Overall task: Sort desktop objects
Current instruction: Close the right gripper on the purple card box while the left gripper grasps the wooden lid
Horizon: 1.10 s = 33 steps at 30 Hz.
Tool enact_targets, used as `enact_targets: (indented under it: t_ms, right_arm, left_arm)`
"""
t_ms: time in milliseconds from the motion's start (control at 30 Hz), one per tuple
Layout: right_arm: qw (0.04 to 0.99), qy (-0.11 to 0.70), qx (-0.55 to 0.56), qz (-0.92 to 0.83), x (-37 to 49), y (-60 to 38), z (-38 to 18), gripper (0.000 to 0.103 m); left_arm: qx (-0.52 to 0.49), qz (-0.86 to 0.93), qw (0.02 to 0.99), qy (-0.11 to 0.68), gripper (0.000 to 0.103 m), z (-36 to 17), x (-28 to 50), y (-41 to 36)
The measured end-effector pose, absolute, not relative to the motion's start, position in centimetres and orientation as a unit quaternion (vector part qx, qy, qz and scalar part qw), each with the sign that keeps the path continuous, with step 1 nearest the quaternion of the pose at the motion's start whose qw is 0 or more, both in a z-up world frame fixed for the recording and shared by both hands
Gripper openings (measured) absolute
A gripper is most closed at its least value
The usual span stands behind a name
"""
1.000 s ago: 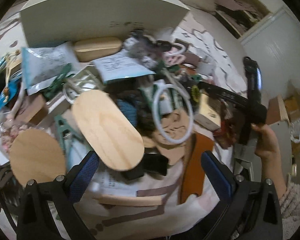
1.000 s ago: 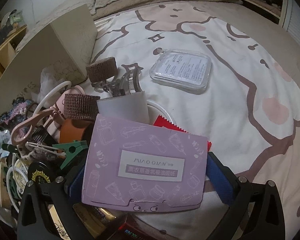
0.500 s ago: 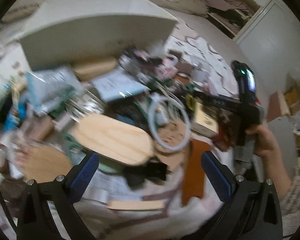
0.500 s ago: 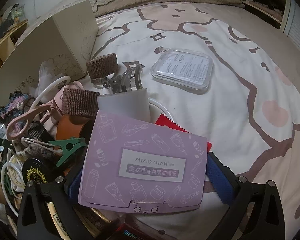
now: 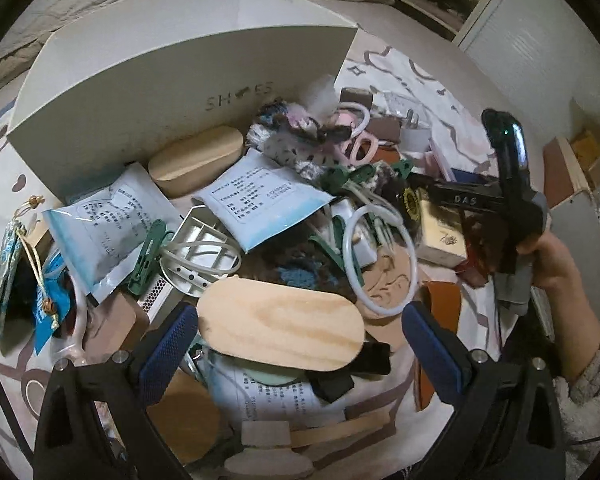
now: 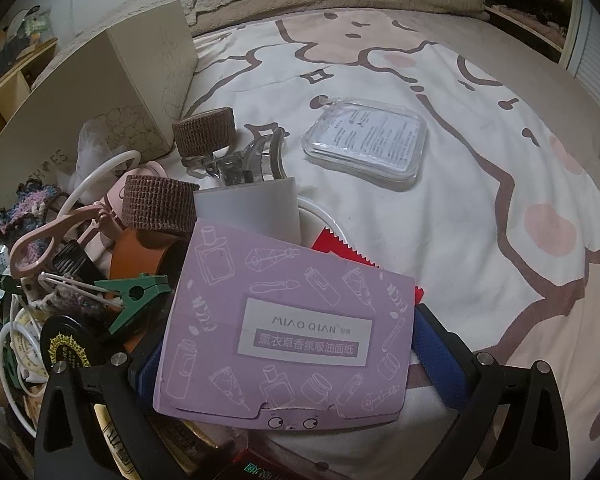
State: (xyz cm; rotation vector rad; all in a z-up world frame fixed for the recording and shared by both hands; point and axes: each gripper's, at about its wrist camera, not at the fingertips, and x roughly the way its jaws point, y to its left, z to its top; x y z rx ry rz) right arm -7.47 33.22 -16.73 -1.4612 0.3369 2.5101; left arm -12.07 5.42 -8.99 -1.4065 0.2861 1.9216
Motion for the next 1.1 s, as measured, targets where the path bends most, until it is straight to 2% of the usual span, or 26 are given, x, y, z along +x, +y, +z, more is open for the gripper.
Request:
enact_targets:
  t_ms: [333,633,1100]
  right_arm:
    - [0.109,0.114,-0.496,0.854,-7.4,33.3,-16.7,0.103]
    - [0.109,0.114,-0.495,0.854,-7.4,33.2,-16.6,0.103]
    - [0.107,0.120,-0.482,0.861,-7.3,33.4,-16.5,0.103]
  left_arm:
    - [-0.551,0.741,0.344,0.171,0.103,-10.5,-11.6,6.2]
    - [-0.549,0.748,0.339,0.154,0.103,-10.1,-12.1,5.3]
    - [-0.571,0.732,0.329,0.174,0.103,-11.6,-12.5,5.8]
